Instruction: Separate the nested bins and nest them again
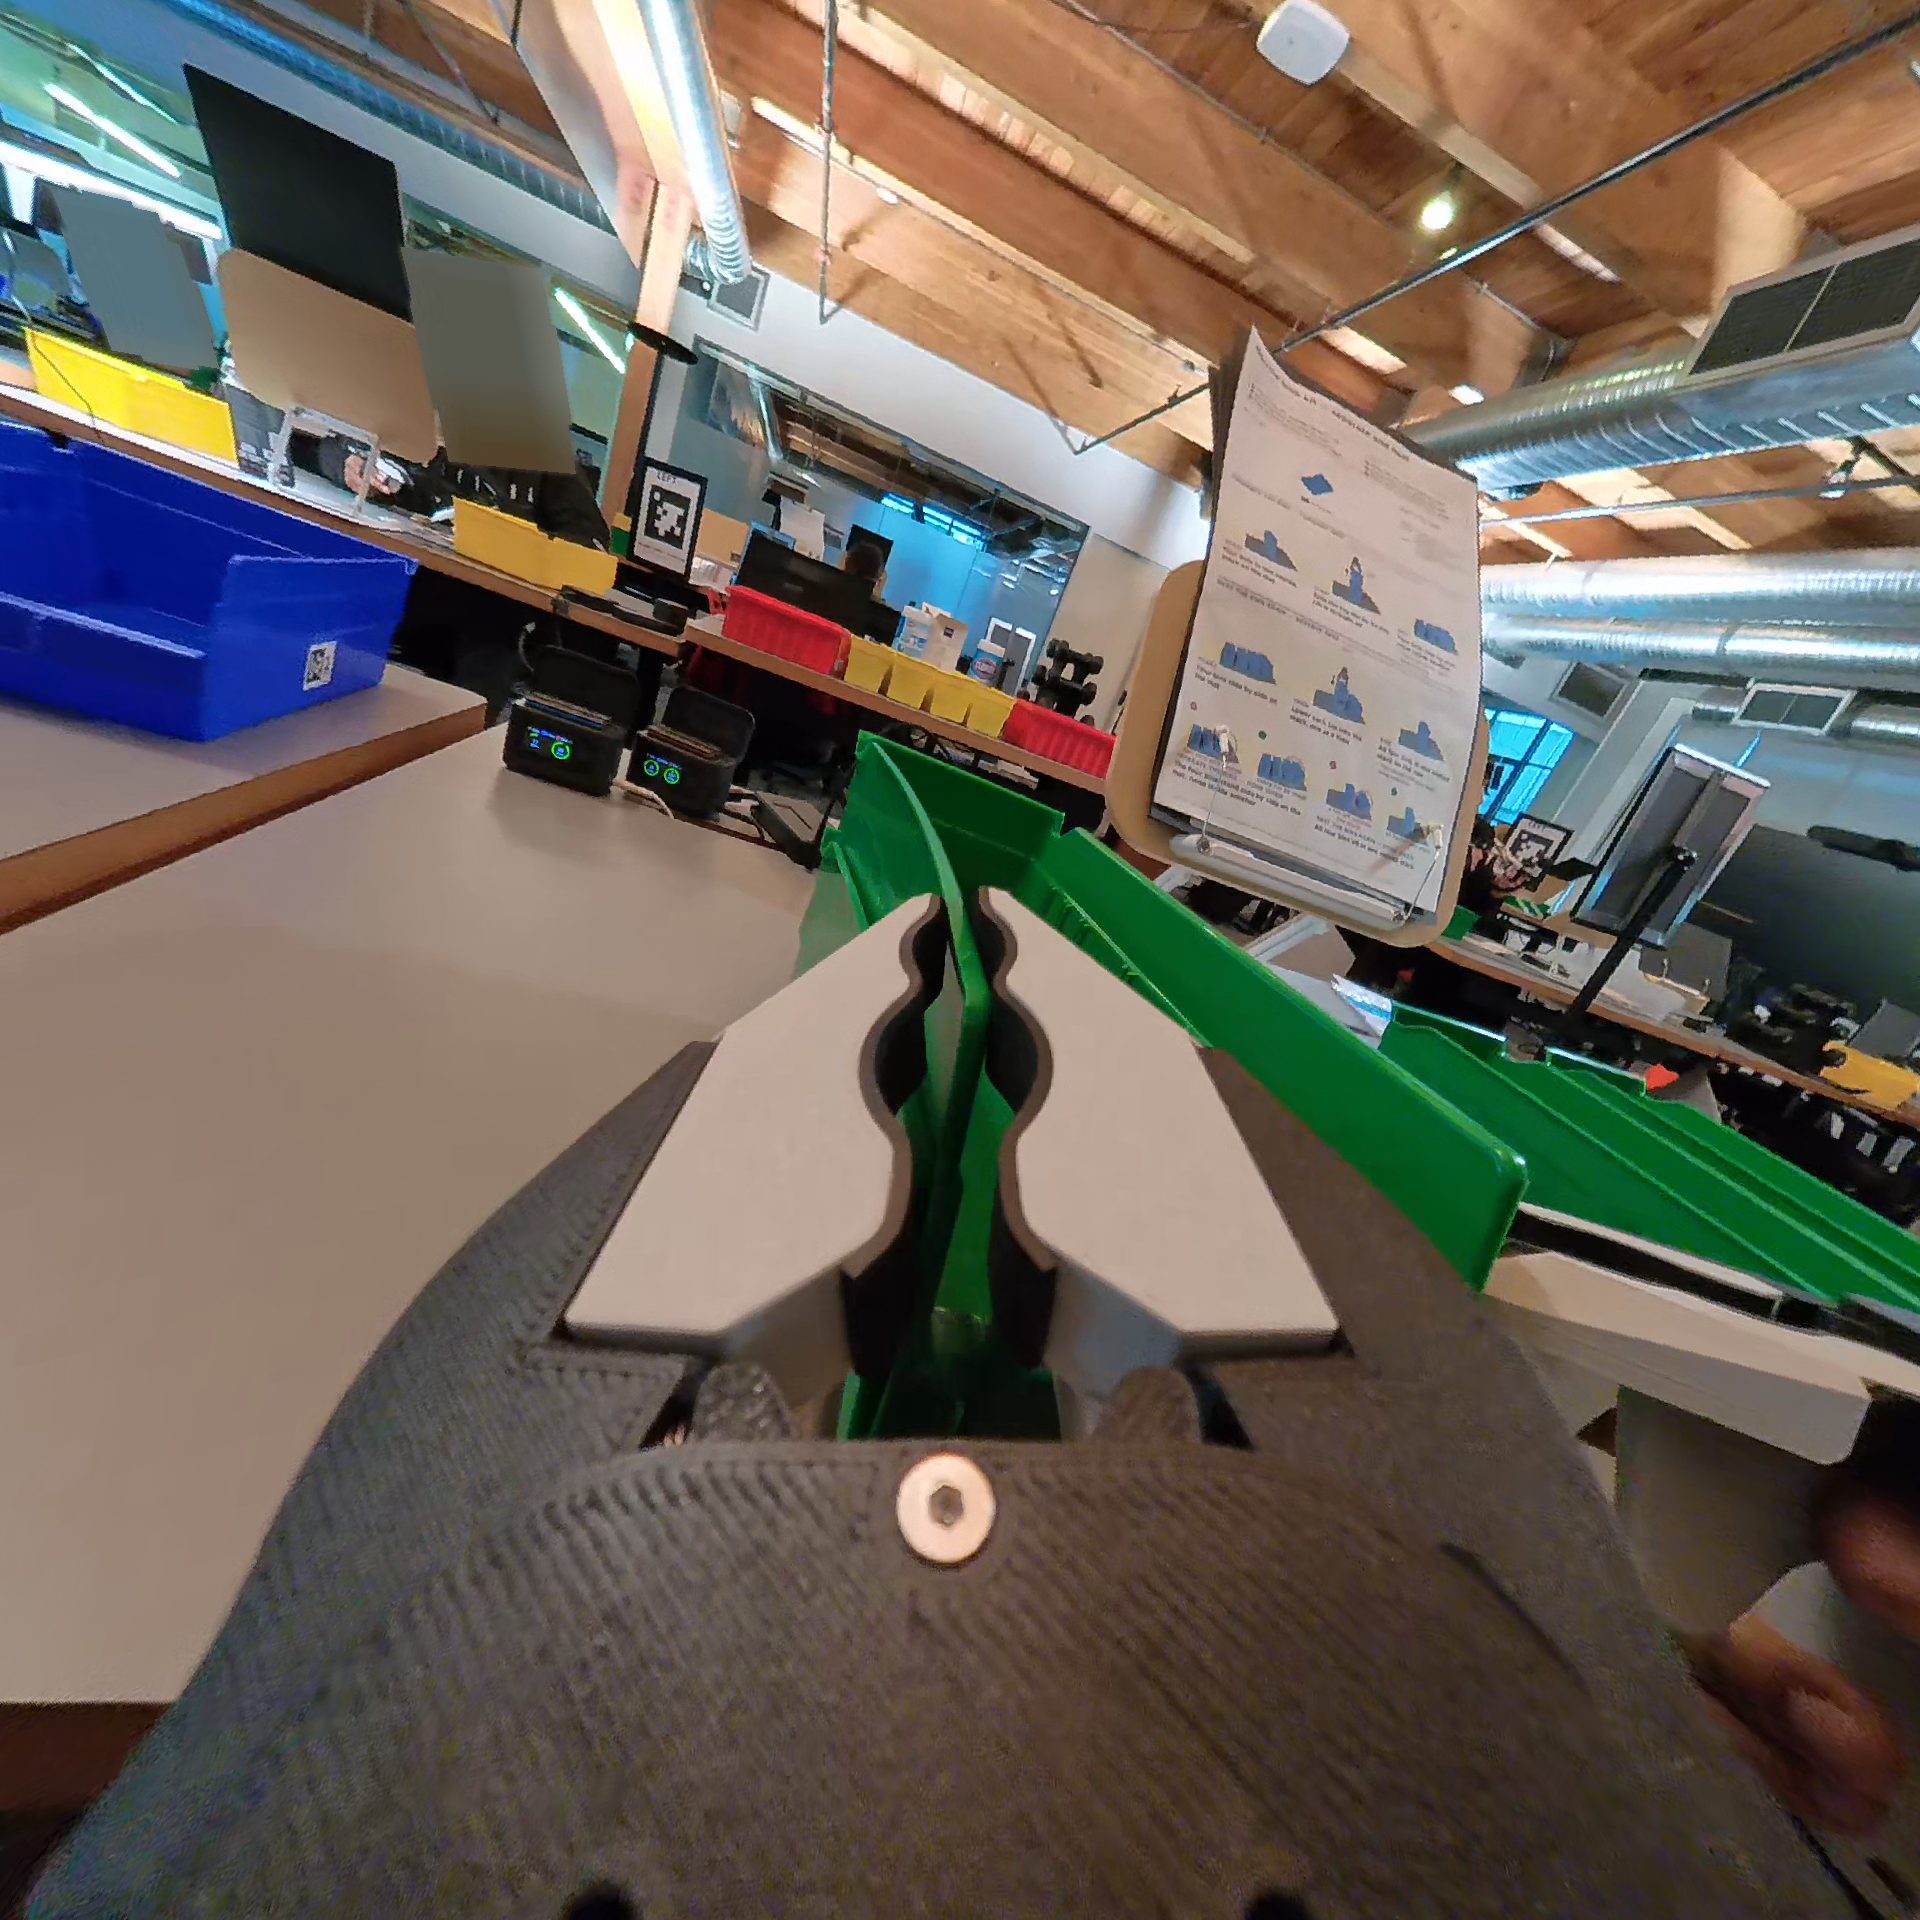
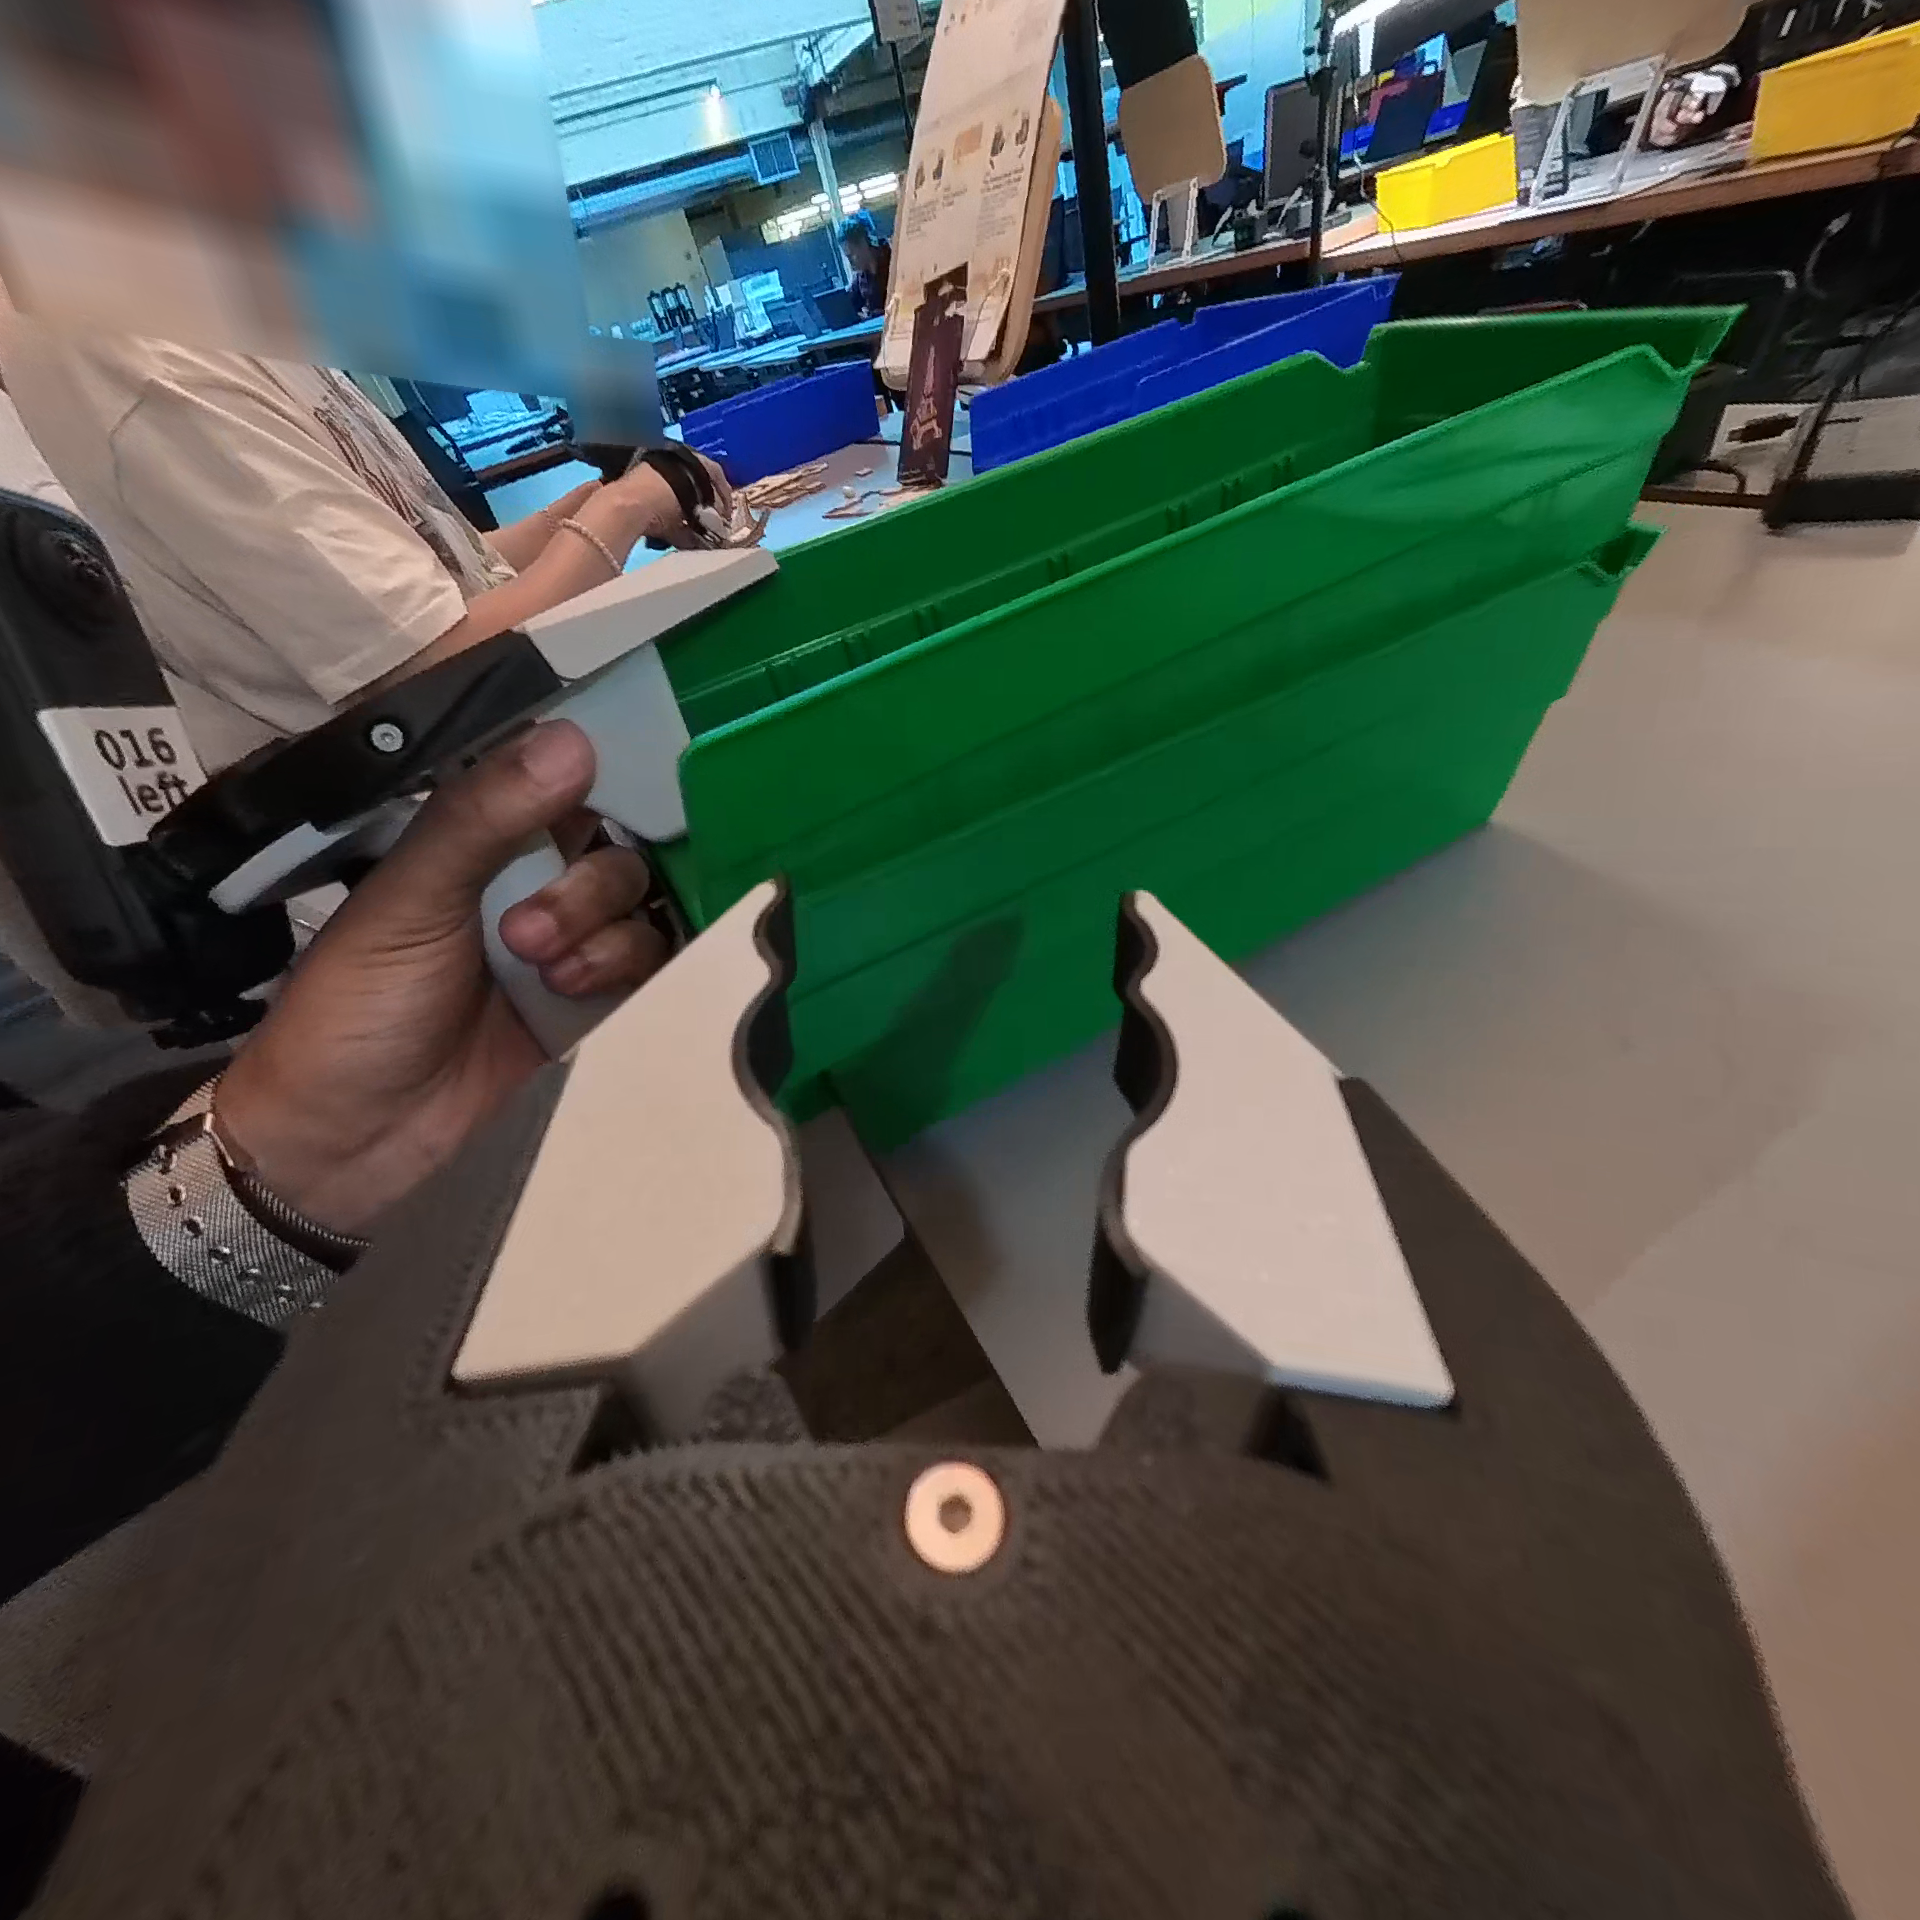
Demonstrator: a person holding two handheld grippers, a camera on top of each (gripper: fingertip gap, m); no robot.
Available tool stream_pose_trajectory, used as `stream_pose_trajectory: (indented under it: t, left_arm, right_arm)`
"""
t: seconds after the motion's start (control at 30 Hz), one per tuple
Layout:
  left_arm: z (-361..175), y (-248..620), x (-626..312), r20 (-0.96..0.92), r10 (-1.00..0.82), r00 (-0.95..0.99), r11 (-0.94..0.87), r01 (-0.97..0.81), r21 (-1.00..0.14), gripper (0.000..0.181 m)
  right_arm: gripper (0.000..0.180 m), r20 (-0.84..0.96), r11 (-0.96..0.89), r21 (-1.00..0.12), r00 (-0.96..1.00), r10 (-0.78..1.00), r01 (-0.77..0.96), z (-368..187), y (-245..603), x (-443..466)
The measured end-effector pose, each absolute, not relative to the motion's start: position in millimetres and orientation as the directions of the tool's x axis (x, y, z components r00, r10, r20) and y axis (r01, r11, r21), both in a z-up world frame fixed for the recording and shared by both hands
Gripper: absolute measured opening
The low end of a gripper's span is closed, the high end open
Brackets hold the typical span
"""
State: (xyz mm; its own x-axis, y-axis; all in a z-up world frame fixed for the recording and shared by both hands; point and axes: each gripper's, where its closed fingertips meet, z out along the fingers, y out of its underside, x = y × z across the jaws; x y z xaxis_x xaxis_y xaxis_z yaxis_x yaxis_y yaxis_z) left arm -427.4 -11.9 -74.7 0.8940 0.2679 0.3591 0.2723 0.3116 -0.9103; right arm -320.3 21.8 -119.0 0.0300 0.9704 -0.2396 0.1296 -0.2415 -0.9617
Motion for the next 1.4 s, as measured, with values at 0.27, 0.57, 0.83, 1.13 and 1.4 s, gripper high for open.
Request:
stream_pose_trajectory:
  t: [0.27,0.57,0.83,1.13,1.4]
  left_arm:
    - [-62.7,-16.9,-421.8,0.298,0.295,0.908,0.326,0.197,-0.925,0.000]
    - [-53.7,-28.6,-431.1,0.393,0.293,0.871,0.399,0.262,-0.879,0.000]
    - [-48.1,-28.5,-427.2,0.396,0.287,0.872,0.410,0.262,-0.874,0.000]
    - [-54.1,-22.9,-425.9,0.437,0.267,0.859,0.378,0.323,-0.867,0.000]
    - [-51.3,-25.6,-430.7,0.487,0.262,0.833,0.376,0.377,-0.846,0.000]
  right_arm:
    - [0.039,-0.014,-0.051,-0.956,0.129,0.992,0.287,-138.1,30.7,-319.1]
    - [0.041,0.100,0.087,-0.985,0.085,0.991,0.150,-118.4,6.3,-313.3]
    - [0.049,0.155,0.155,-0.974,-0.011,0.988,0.166,-135.8,-21.7,-315.0]
    - [0.051,-0.041,-0.030,-0.959,-0.034,0.999,0.281,-162.0,-14.8,-317.8]
    - [0.039,-0.047,-0.045,-0.946,0.002,0.999,0.322,-181.0,-5.3,-317.1]
